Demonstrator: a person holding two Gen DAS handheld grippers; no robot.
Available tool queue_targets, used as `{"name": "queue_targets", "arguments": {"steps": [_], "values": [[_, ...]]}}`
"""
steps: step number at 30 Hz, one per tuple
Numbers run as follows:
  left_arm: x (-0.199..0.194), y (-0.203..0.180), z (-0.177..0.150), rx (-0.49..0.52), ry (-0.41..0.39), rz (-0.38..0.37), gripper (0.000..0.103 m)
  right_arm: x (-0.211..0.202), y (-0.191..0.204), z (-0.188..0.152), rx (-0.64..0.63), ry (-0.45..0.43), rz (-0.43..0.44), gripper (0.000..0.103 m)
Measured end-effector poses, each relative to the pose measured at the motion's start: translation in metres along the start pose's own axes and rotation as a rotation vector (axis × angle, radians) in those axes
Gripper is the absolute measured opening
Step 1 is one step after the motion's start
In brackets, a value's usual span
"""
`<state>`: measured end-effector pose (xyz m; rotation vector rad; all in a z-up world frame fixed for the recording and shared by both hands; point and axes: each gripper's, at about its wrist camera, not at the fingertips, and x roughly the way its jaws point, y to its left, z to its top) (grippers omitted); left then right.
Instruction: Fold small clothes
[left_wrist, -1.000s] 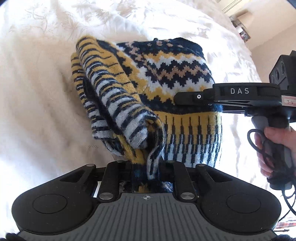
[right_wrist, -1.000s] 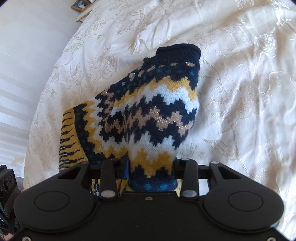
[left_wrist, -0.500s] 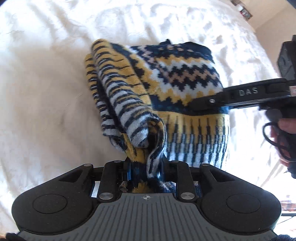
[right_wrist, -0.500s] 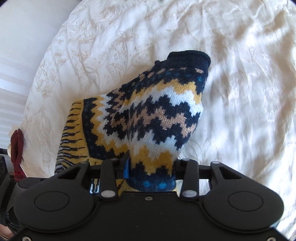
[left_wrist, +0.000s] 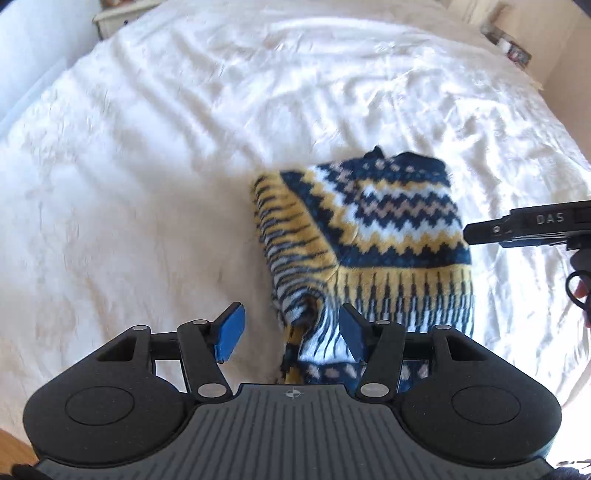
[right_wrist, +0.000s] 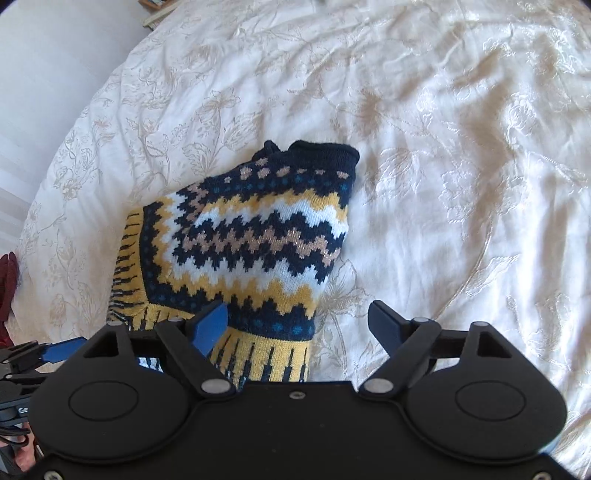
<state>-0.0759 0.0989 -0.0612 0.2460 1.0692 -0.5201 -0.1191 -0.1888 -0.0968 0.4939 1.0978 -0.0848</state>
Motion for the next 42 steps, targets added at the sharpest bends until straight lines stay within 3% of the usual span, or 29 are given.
{"name": "queue_targets", "arguments": {"steps": [3,6,9,11,15,18,31,39,42], "values": [[0.017,-0.025,0.028,0.042,-0.047,0.000,0.056,-0.002,-0.002,0.006,0.012,-0.031,-0.040,0.090],[0.046,-0.034,0.048,0.036,-0.044,0.016,0.059,0.008,-0.003,0.015,0.048,-0.030,-0.071,0.091],[0.079,-0.029,0.058,0.022,-0.013,0.064,0.066,0.020,-0.003,0.022,0.061,-0.019,-0.122,0.097],[0.100,-0.019,0.061,0.020,0.052,0.116,0.067,0.037,-0.004,0.026,0.062,0.011,-0.171,0.098],[0.127,0.000,0.064,0.002,0.123,0.126,0.097,0.070,-0.008,0.030,0.061,0.080,-0.247,0.102],[0.134,0.009,0.066,0.009,0.142,0.104,0.103,0.088,-0.006,0.032,0.054,0.109,-0.284,0.102],[0.139,0.012,0.074,0.060,0.203,0.060,0.103,0.089,0.010,0.029,0.092,0.092,-0.386,0.102],[0.125,0.008,0.084,0.056,0.212,0.086,0.103,0.074,0.026,0.033,0.077,0.088,-0.433,0.102],[0.111,0.005,0.086,0.061,0.187,0.119,0.103,0.059,0.036,0.032,0.029,0.098,-0.491,0.102]]}}
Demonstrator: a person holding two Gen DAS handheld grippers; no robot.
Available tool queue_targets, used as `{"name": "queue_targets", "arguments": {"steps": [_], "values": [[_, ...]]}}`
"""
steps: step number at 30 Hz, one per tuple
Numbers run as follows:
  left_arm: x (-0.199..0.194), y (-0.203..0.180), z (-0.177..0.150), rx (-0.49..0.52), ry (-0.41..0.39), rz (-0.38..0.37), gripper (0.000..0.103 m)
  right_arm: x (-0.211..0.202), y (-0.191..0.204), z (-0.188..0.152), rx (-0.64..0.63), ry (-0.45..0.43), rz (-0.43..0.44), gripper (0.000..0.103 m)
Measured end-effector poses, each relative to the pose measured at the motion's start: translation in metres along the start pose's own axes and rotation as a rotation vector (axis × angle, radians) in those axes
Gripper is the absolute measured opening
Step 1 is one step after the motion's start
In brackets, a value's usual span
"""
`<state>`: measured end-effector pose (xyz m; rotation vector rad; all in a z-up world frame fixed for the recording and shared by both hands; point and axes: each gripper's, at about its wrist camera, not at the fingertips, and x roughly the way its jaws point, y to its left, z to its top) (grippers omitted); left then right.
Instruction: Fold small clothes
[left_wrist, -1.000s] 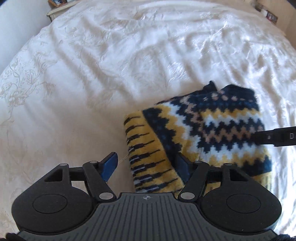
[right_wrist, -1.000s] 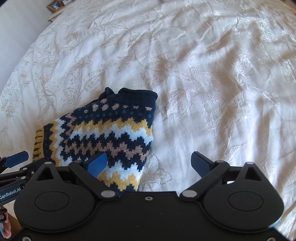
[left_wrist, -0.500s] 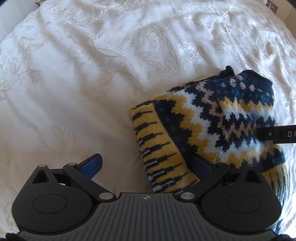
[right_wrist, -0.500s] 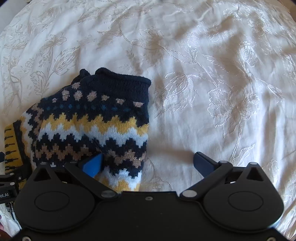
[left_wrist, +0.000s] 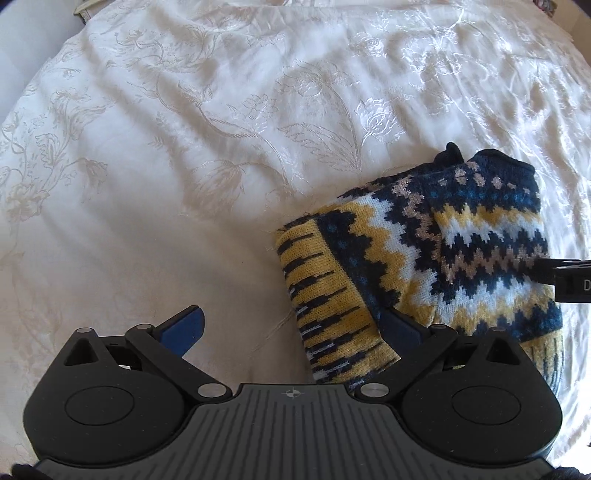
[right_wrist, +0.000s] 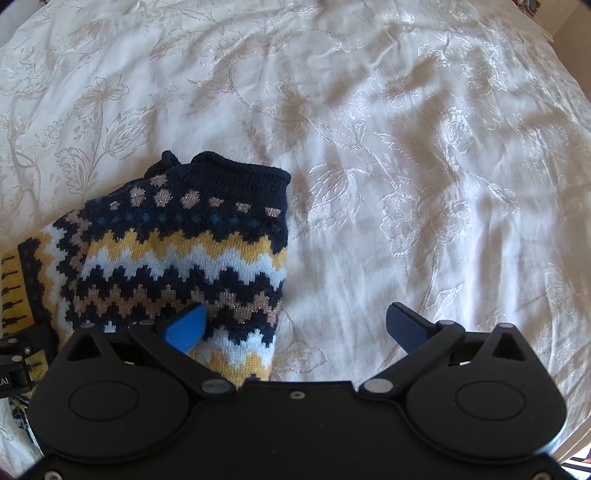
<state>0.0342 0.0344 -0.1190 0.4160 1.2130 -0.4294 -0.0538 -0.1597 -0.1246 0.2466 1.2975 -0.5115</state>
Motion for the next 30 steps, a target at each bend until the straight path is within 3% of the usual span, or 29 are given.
{"name": "queue_targets", "arguments": {"steps": [8,14,20,26,30], "values": [[-0.057,-0.012,-0.019,-0.014,-0.080,0.056,0.102,-0.051,-0.012,-0.030,-0.016,-0.058,0.000,0.102],[-0.109,-0.021,-0.046,-0.135,-0.133,0.050,0.101,-0.093,-0.029,-0.059,-0.052,-0.133,0.023,0.102],[-0.150,-0.036,-0.077,-0.207,-0.172,0.104,0.101,-0.133,-0.048,-0.090,-0.066,-0.182,-0.007,0.102],[-0.174,-0.047,-0.108,-0.271,-0.180,0.107,0.101,-0.151,-0.072,-0.123,0.008,-0.133,0.116,0.102],[-0.184,-0.055,-0.126,-0.278,-0.194,0.126,0.101,-0.162,-0.079,-0.143,0.022,-0.136,0.133,0.102]]}}
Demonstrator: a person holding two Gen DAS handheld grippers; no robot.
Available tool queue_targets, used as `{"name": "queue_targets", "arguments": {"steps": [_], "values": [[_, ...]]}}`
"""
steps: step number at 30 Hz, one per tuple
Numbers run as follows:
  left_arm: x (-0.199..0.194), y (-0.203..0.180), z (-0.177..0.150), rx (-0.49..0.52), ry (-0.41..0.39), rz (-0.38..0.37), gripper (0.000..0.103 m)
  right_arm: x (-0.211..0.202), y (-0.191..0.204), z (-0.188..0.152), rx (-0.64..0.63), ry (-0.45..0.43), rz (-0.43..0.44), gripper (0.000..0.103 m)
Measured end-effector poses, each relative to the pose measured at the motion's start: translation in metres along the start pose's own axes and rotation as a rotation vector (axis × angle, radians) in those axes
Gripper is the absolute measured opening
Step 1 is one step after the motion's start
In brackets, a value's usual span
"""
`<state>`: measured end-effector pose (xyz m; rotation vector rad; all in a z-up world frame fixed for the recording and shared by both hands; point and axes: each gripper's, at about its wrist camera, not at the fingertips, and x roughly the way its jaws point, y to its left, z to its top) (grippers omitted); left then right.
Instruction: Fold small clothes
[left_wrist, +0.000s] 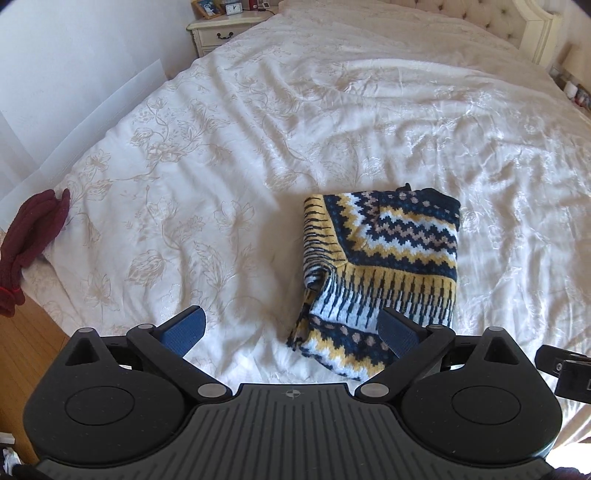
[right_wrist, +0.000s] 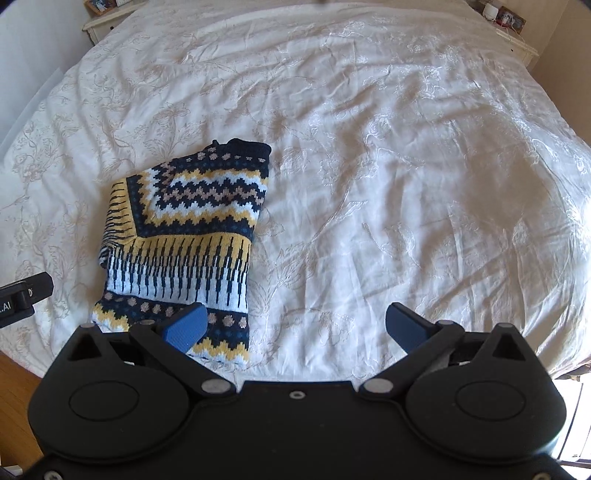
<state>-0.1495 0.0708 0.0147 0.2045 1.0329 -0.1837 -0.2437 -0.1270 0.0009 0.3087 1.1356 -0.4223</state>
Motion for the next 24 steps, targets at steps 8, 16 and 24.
{"name": "queue_targets", "arguments": {"steps": [8,16,24], "values": [[-0.015,-0.006,-0.026,0.054,-0.010,0.071,0.101,-0.019,-0.002,-0.026,0.008,-0.020,-0.001,0.102],[-0.021,-0.004,-0.039,0.057,0.008,0.076,0.101,-0.030,0.003,-0.037,-0.005,-0.044,-0.011,0.102],[-0.023,-0.004,-0.043,0.080,0.026,0.062,0.101,-0.036,0.004,-0.043,0.001,-0.052,-0.004,0.102]]}}
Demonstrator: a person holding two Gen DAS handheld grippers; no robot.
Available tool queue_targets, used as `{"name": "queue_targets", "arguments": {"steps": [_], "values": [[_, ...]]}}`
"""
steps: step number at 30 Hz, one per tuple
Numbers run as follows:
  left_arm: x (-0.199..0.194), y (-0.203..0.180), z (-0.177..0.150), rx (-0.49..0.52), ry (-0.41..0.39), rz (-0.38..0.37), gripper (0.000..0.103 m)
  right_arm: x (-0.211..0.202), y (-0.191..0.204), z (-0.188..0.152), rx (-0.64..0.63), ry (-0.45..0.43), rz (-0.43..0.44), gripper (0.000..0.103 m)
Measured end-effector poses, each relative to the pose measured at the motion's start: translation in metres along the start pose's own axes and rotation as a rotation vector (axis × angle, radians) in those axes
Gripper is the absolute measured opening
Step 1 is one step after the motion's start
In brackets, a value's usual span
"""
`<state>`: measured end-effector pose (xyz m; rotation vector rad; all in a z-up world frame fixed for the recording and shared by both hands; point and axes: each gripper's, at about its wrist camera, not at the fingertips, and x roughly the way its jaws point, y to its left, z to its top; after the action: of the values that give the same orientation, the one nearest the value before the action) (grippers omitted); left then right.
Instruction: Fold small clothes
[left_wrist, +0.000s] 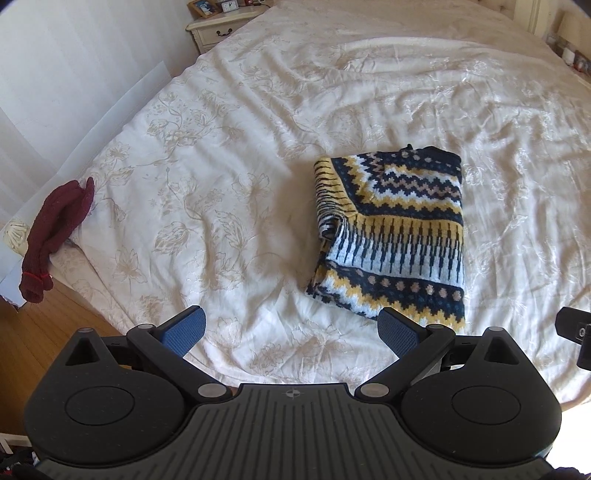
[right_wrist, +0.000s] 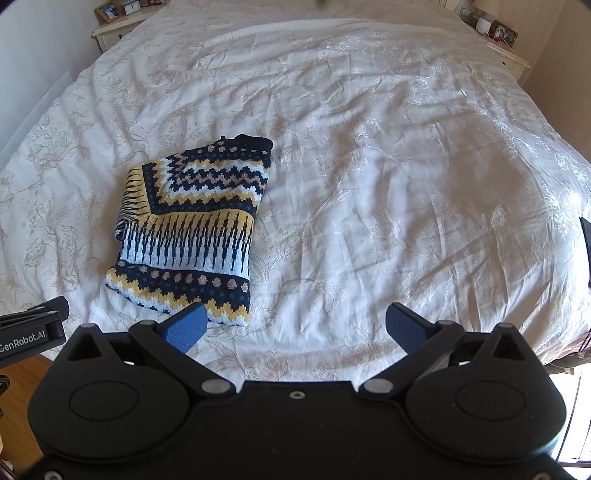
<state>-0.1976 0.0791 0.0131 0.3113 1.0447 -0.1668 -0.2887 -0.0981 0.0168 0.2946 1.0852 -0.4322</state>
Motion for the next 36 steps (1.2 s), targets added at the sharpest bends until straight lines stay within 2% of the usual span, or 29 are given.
{"name": "queue_targets", "arguments": {"steps": [14,36], "values": [[-0.0037,0.0043,-0.0019,0.004,0.023,-0.016,0.101,-0.0014,0.0060,-0.0049,0.002,0.006,0.024,0.102],[-0.0086,0.0003,0.0049,0.032,0.009,-0.051,0.101,-0.0037,0.0074,-0.0060,0.027,-0.008,0.032,0.102]]}}
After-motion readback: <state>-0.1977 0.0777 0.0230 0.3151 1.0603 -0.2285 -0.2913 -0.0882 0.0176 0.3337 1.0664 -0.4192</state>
